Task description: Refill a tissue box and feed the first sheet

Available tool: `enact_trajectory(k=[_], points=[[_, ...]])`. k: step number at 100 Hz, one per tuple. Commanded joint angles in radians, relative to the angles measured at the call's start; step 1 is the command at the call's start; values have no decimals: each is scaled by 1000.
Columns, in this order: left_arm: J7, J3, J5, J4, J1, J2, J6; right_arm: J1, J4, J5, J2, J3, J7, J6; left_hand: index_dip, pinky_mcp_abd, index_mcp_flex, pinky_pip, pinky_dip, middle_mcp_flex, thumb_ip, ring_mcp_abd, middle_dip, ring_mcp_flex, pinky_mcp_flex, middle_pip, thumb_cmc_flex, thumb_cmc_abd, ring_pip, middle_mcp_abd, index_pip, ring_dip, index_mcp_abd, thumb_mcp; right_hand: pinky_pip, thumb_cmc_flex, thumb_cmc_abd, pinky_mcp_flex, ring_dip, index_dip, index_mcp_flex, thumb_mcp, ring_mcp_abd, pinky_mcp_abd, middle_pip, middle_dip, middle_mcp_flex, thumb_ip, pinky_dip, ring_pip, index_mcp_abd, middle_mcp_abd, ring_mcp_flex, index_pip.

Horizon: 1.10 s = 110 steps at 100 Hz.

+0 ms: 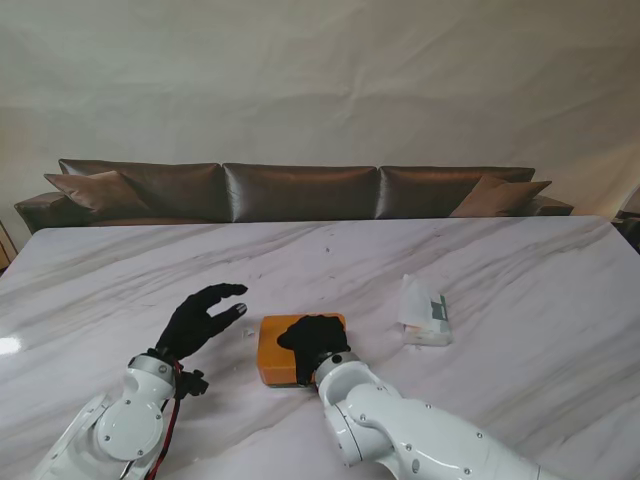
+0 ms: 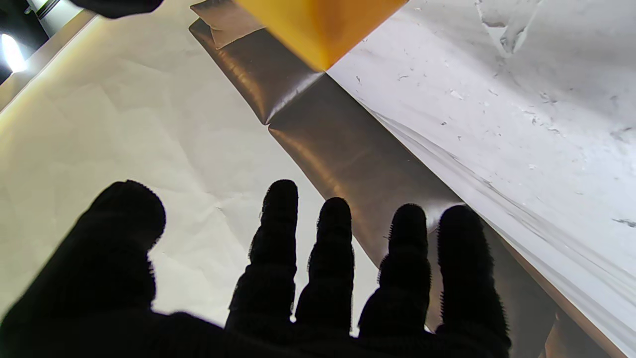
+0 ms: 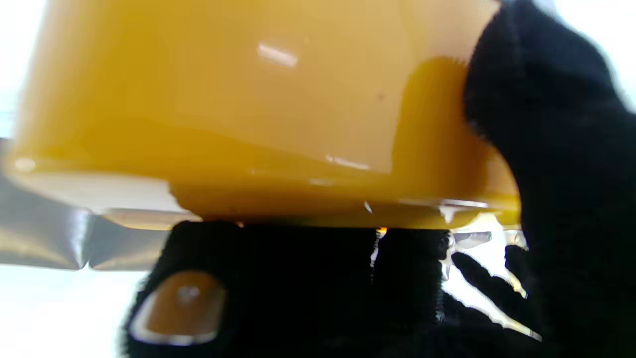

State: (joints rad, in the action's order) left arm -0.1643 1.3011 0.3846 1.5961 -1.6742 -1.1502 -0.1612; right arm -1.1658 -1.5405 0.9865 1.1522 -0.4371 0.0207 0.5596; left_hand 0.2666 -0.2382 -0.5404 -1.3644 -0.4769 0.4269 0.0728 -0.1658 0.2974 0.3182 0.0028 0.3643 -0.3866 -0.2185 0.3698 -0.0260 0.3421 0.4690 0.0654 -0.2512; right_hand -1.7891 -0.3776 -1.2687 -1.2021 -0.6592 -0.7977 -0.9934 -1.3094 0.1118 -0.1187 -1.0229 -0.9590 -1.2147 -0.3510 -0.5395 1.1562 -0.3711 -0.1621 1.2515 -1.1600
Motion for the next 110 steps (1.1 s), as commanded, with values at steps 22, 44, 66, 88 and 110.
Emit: enact_trajectory(k=[22, 44, 66, 88, 110], points=[[30, -17, 32, -2, 23, 3, -8, -70, -153, 27, -22, -144, -34, 48, -10, -23, 75, 441, -14, -25, -19, 23, 4, 9, 0, 4, -53, -128, -21, -4, -36, -8, -49, 28, -222, -20, -19, -32, -139, -192, -131, -232, -32, -376, -150, -132, -158, 137, -53, 389, -76, -4, 68, -100], [88, -74, 39, -26, 86, 14, 1, -153, -215, -15, -21, -280, -1, 82, -67, 9, 172, 470, -9, -144, -87, 40, -23, -60, -15, -40, -67, -196, -73, 8, -102, -42, -116, 18, -266, -69, -66, -37, -176, -290, -188, -260, -37, -345, -190, -158, -211, 288, -77, 449, 5, 11, 67, -145], [89, -165, 41, -72, 165, 9, 23, -222, -214, -245, 28, -403, 140, 61, -94, 20, 202, 485, -7, -212, -120, 33, -36, -98, -22, -61, -40, -228, -88, 47, -145, -57, -155, 9, -303, -110, -125, -39, -209, -300, -220, -261, -50, -300, -244, -152, -226, 399, -99, 497, 71, 41, 65, -169], [70, -249, 28, -120, 238, -4, 45, -265, -200, -480, 79, -485, 241, 7, -120, 20, 217, 493, -12, -224, -148, 30, -66, -123, -30, -105, -3, -249, -86, 59, -182, -66, -178, -39, -305, -132, -147, -42, -227, -285, -235, -261, -64, -268, -288, -127, -227, 444, -133, 527, 108, 66, 64, -187], [92, -312, -17, -155, 291, -12, 42, -260, -146, -564, 110, -508, 319, -38, -149, 13, 214, 507, -11, -229, -171, 27, -92, -134, -36, -147, 45, -267, -98, 74, -228, -81, -199, -81, -305, -144, -150, -42, -237, -275, -243, -261, -72, -251, -309, -110, -226, 453, -154, 541, 124, 81, 63, -193]])
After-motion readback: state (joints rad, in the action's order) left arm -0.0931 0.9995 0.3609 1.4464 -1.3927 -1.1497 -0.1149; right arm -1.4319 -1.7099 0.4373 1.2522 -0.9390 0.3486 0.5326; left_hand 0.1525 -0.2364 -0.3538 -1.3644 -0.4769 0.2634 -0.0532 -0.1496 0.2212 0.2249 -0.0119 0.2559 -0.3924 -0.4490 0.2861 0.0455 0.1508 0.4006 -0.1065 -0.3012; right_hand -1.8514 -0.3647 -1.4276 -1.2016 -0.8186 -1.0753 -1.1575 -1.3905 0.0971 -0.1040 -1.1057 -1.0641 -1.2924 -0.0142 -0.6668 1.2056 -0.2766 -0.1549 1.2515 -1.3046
